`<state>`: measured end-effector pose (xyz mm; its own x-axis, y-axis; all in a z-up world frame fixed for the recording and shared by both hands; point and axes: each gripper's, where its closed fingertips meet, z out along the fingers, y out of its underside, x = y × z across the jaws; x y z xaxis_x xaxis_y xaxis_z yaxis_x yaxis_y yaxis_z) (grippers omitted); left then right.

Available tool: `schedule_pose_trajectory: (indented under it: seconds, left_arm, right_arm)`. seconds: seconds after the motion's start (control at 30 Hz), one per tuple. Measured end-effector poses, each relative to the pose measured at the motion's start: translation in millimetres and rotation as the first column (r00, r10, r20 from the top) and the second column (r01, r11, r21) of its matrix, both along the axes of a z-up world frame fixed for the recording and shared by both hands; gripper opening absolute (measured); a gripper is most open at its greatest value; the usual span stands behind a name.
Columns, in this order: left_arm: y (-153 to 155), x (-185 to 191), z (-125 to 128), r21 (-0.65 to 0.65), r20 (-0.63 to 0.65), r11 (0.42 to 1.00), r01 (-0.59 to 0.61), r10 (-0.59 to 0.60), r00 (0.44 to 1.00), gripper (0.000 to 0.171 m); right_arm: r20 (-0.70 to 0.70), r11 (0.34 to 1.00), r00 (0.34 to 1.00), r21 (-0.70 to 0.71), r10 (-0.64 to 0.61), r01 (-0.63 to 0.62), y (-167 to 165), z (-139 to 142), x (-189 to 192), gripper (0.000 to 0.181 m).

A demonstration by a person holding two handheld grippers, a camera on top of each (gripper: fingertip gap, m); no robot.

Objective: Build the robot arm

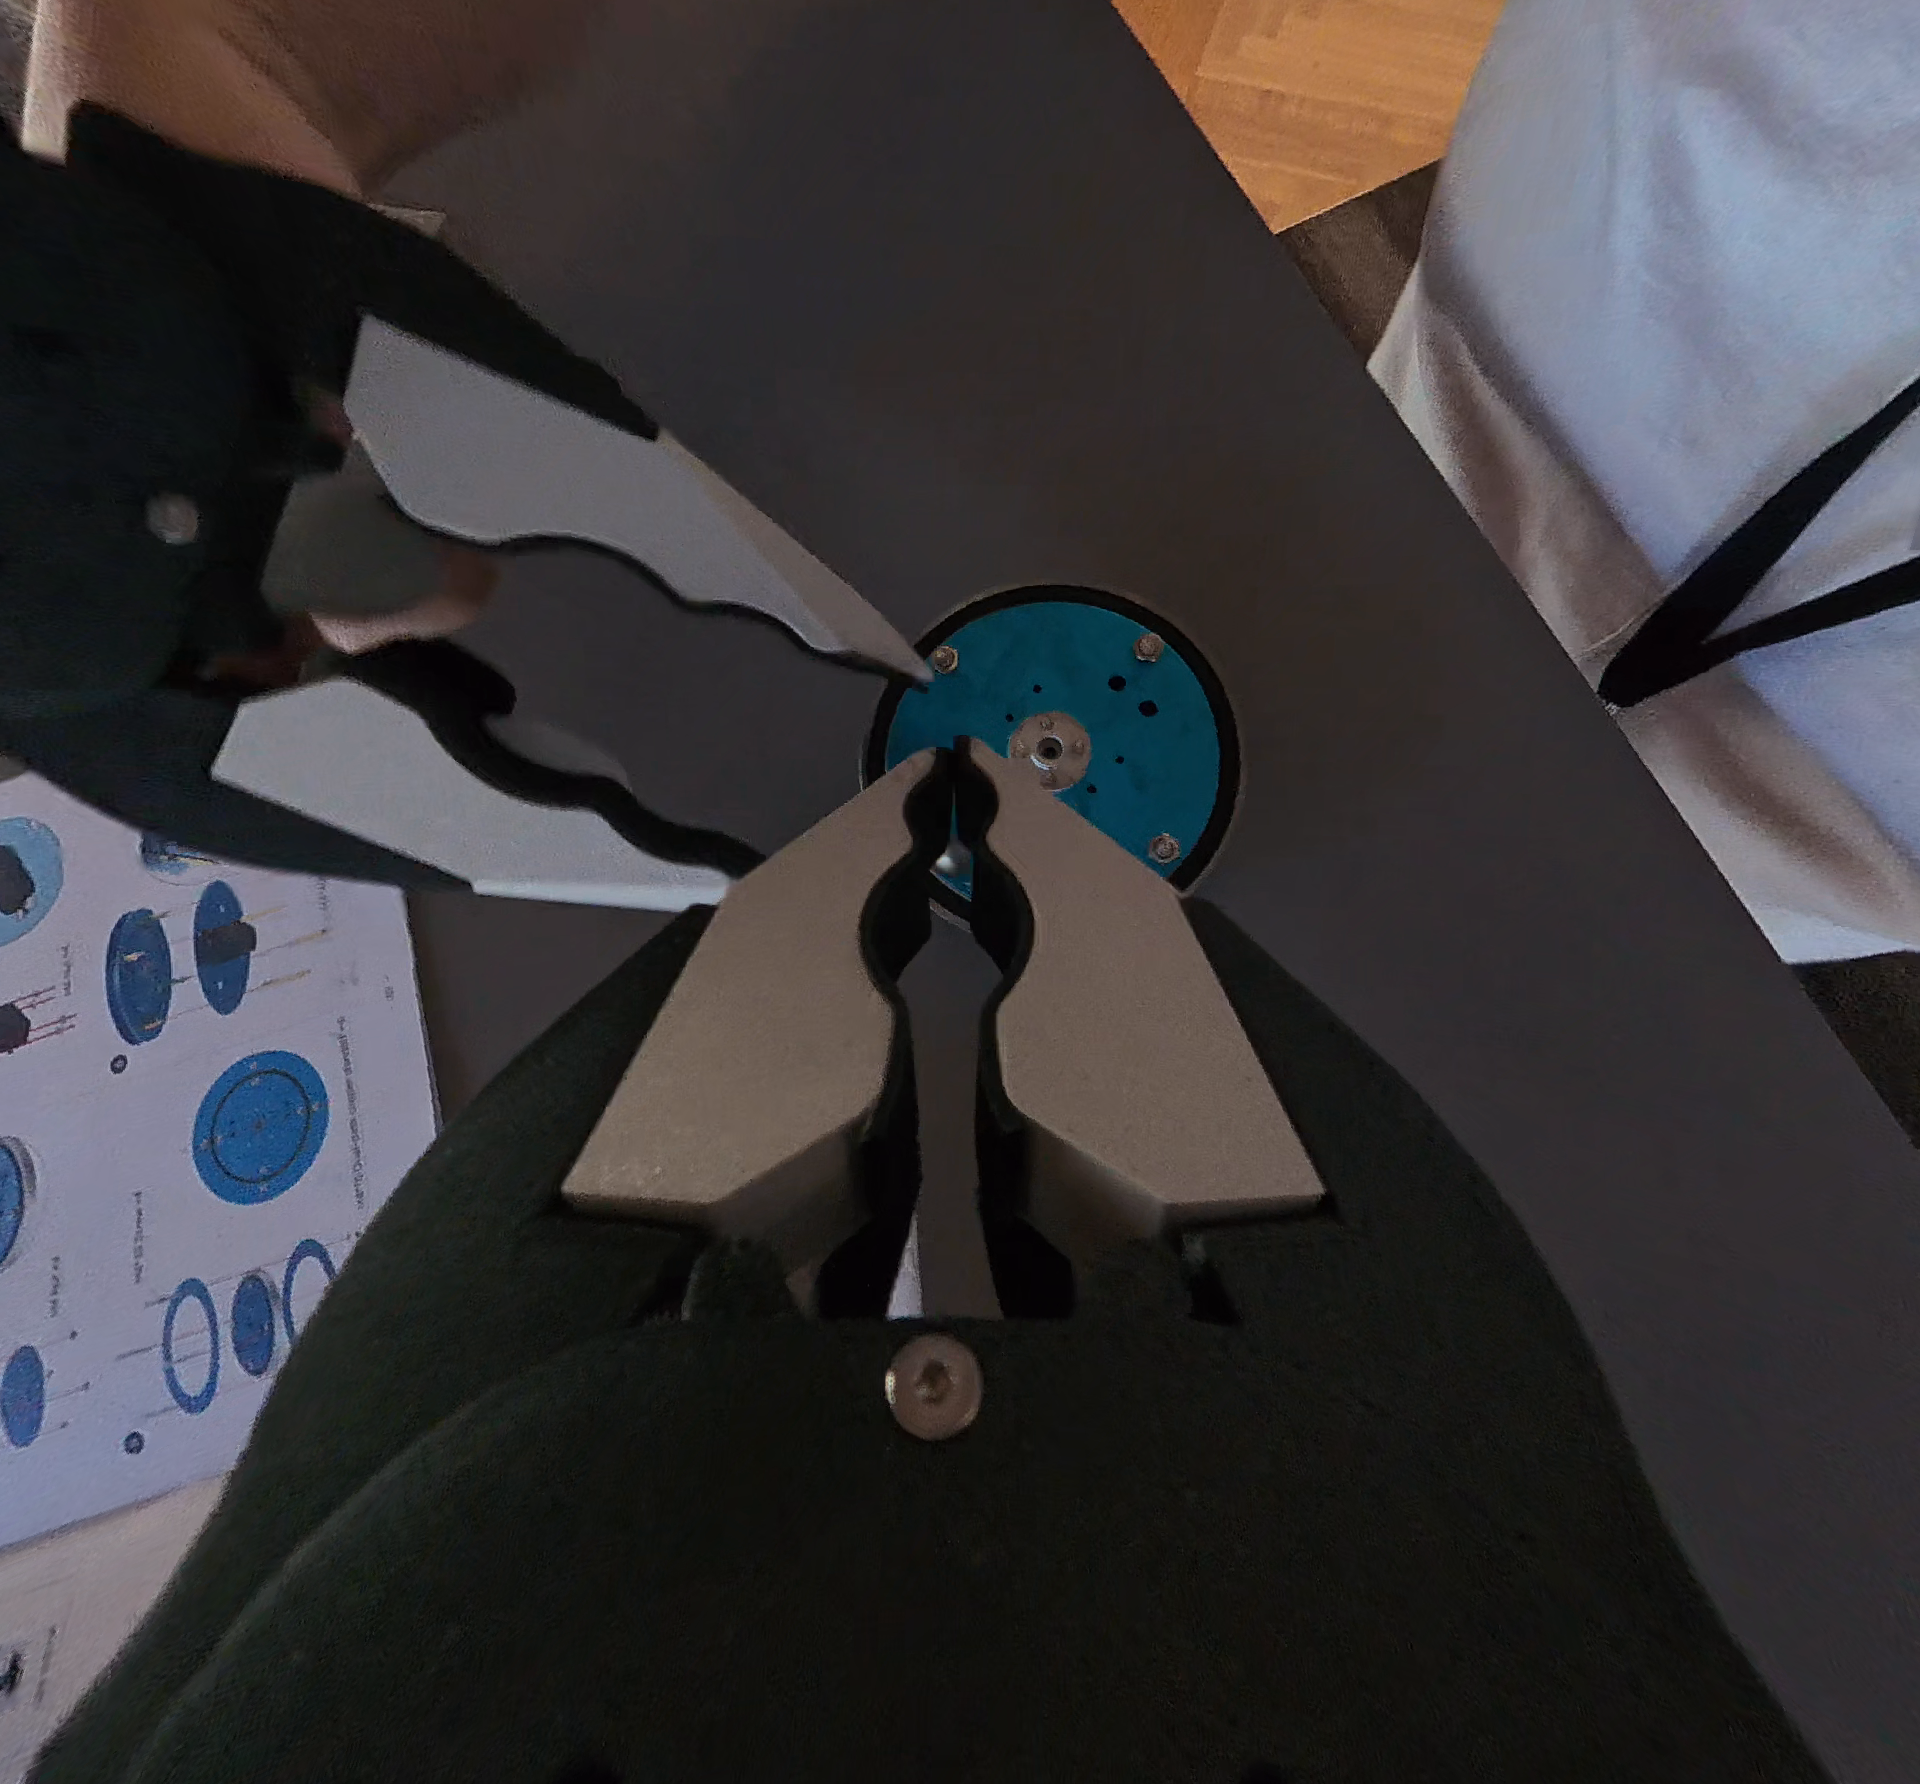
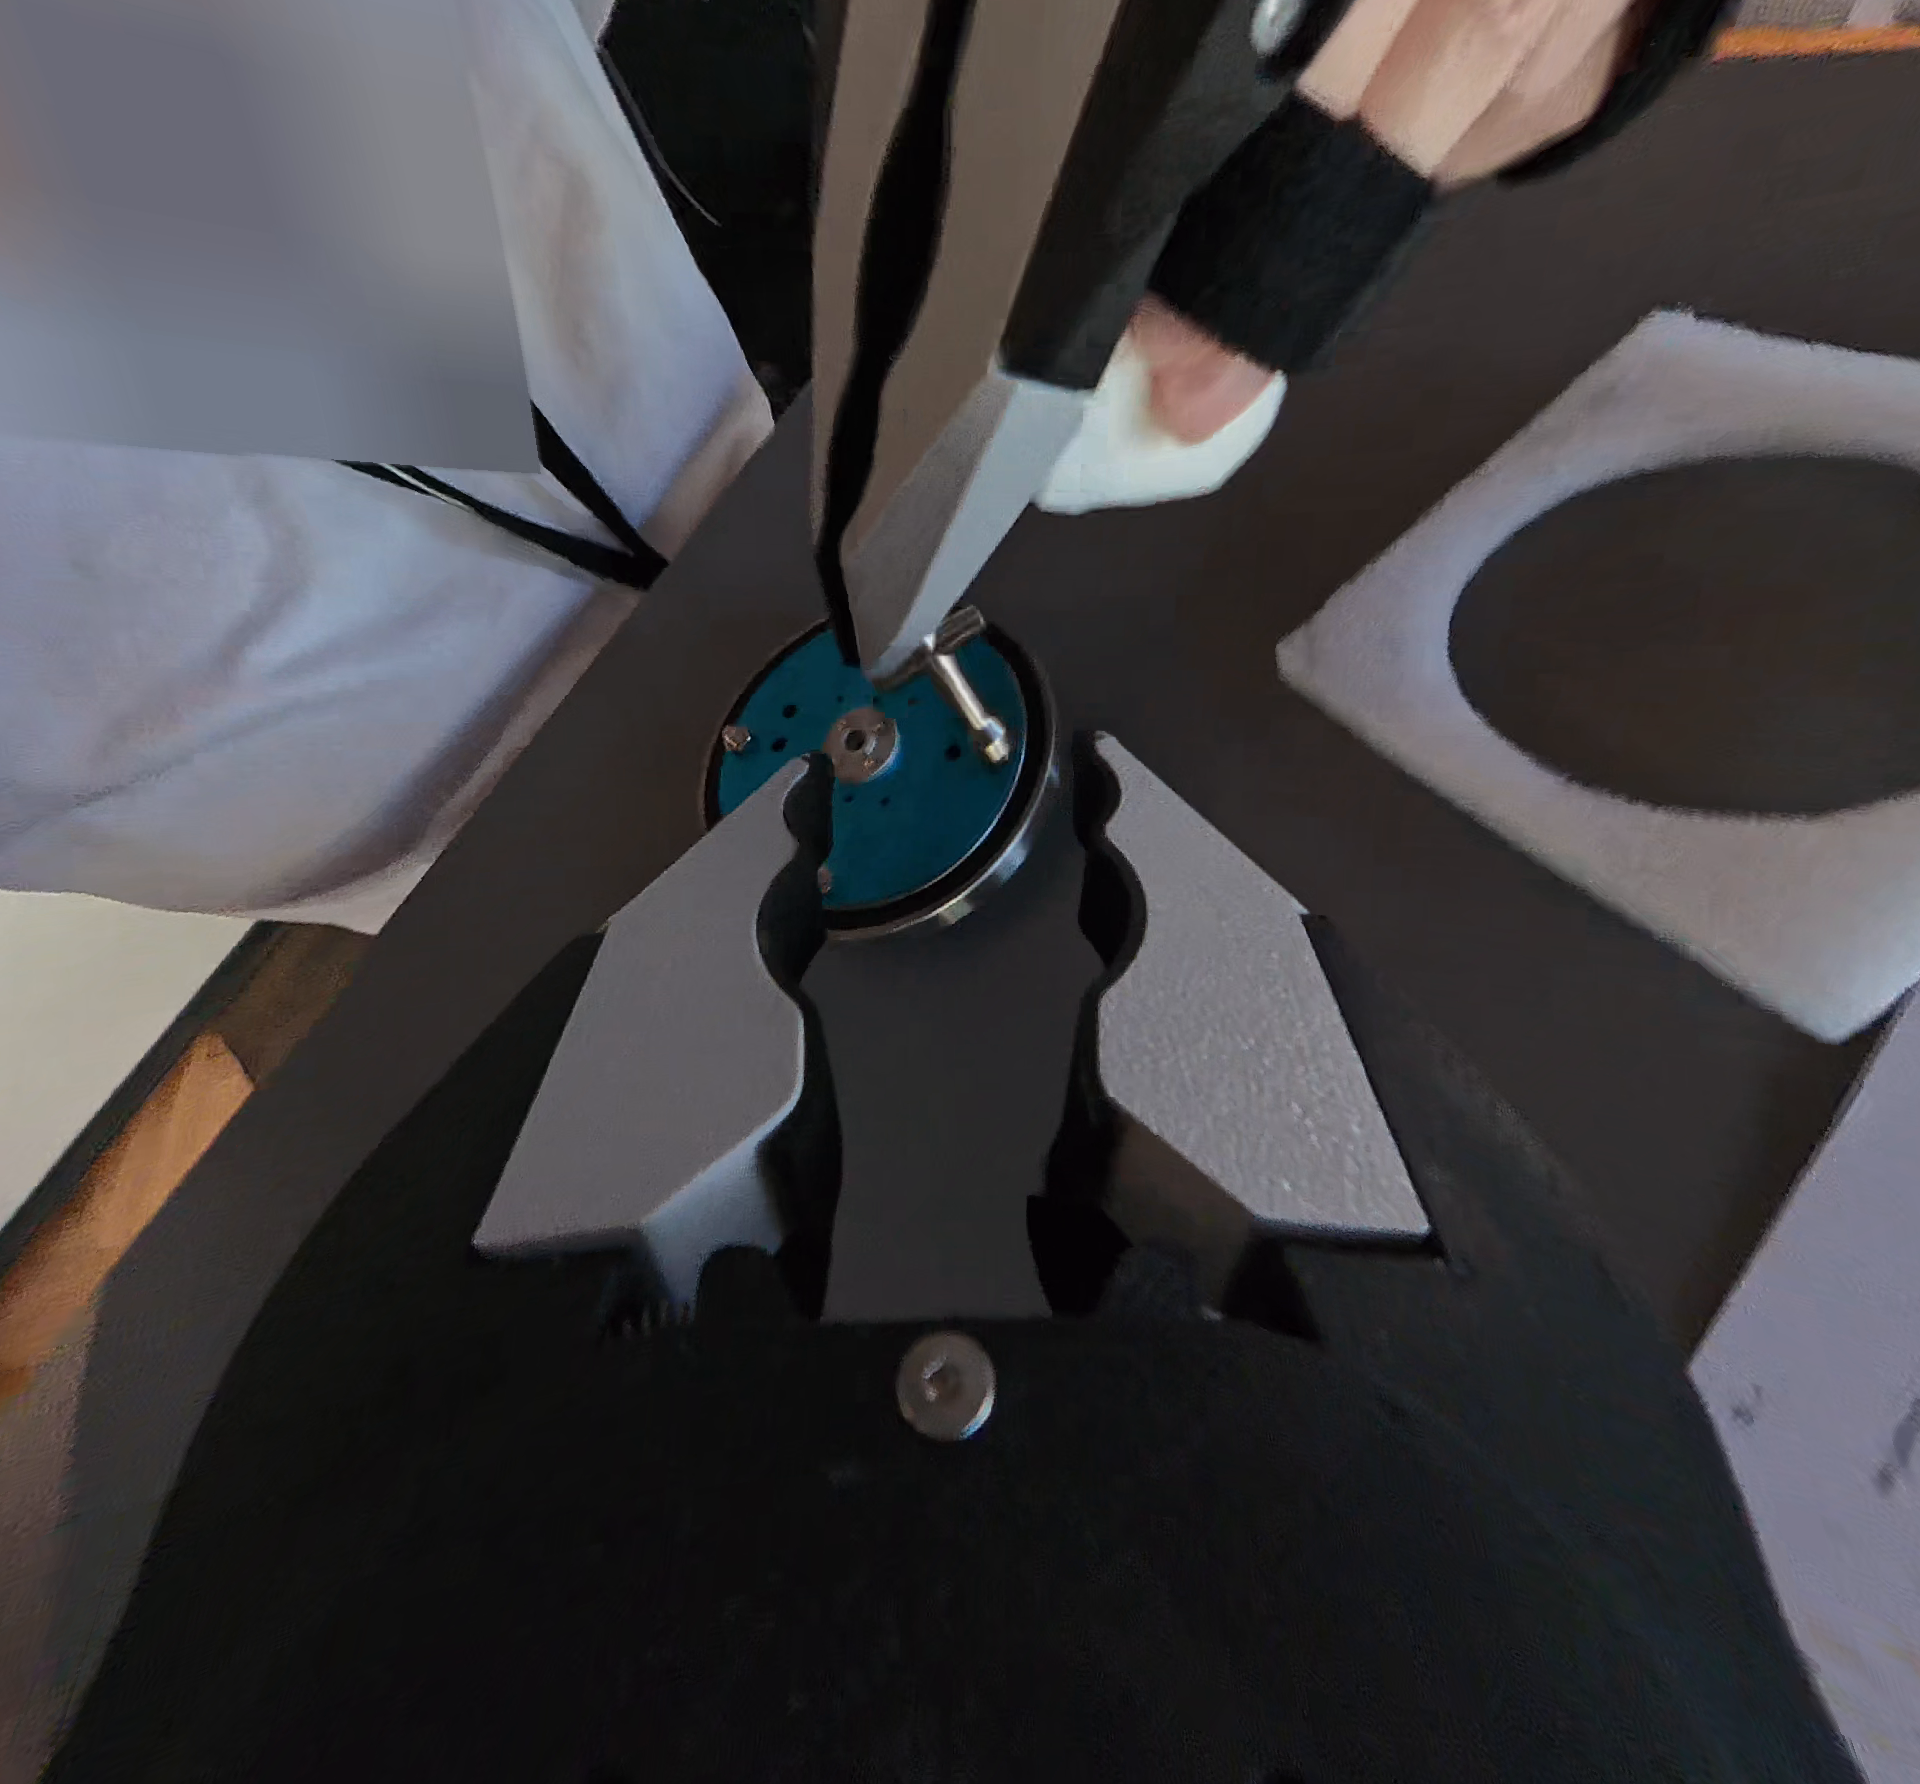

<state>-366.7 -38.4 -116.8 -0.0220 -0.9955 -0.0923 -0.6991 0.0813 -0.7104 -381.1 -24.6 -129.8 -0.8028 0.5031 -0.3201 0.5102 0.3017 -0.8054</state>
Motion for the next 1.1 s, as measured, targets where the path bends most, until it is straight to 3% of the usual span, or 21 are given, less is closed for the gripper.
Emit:
schedule_pose_trajectory:
  seconds: [0.1,0.2,0.33,0.43,0.5,0.57,0.63,0.7,0.83,0.87,0.97,1.03,1.1]
  left_arm:
    - [8.2,-8.7,-22.5,0.025,-0.116,0.999,-0.026,0.029,0.993,0.000]
    - [11.2,-6.2,-29.4,0.001,-0.100,0.997,-0.082,0.082,0.992,0.000]
    - [20.6,-8.4,13.6,0.033,0.164,0.975,-0.219,0.211,0.964,0.000]
    - [25.1,-44.4,49.9,0.019,0.393,0.891,-0.454,0.411,0.823,0.003]
    - [20.7,-81.4,53.4,-0.032,0.429,0.785,-0.618,0.570,0.701,0.018]
    - [7.3,-113.1,56.4,-0.078,0.454,0.660,-0.748,0.691,0.563,0.026]
    - [-12.9,-131.0,66.1,-0.102,0.540,0.559,-0.823,0.726,0.426,0.025]
    - [-38.0,-132.8,71.1,-0.094,0.604,0.519,-0.850,0.708,0.366,0.023]
    - [-71.8,-144.3,62.8,-0.065,0.623,0.355,-0.932,0.745,0.240,0.026]
    - [-79.0,-146.4,58.6,-0.076,0.615,0.324,-0.943,0.760,0.212,0.027]
    - [-96.7,-148.4,49.1,-0.139,0.615,0.266,-0.954,0.778,0.127,0.031]
    - [-103.2,-142.6,47.4,-0.215,0.647,0.266,-0.940,0.760,0.067,0.034]
    - [-102.5,-126.8,46.6,-0.296,0.678,0.314,-0.902,0.734,0.033,0.036]
  right_arm:
    - [-0.031,0.995,0.996,-0.063,0.081,-0.083,-4.4,0.4,-5.2,0.046]
    - [-0.030,0.996,0.995,-0.010,0.092,-0.092,-3.2,-14.3,-7.5,0.047]
    - [-0.093,0.999,0.996,0.032,0.006,-0.003,2.9,-15.5,-6.6,0.043]
    - [-0.126,0.989,0.989,0.118,-0.077,0.092,2.1,1.7,-14.4,0.024]
    - [-0.113,0.968,0.985,0.201,-0.129,0.149,-10.9,15.0,-29.7,0.021]
    - [-0.065,0.931,0.997,0.358,-0.049,0.069,-39.2,12.1,-38.0,0.021]
    - [-0.047,0.824,0.996,0.565,0.074,-0.034,-57.0,-6.3,-49.9,0.022]
    - [0.017,0.721,0.981,0.676,0.194,-0.154,-67.9,-25.6,-58.3,0.022]
    - [0.135,0.633,0.949,0.717,0.285,-0.292,-75.8,-51.8,-71.3,0.021]
    - [0.164,0.623,0.942,0.715,0.291,-0.317,-75.9,-57.7,-71.7,0.013]
    - [0.162,0.663,0.959,0.695,0.233,-0.279,-72.7,-55.3,-80.3,0.007]
    - [0.001,0.807,0.983,0.570,0.183,-0.151,-81.8,-31.8,-86.2,0.006]
    - [-0.182,0.929,0.983,0.368,0.033,0.037,-79.2,3.7,-89.0,0.006]
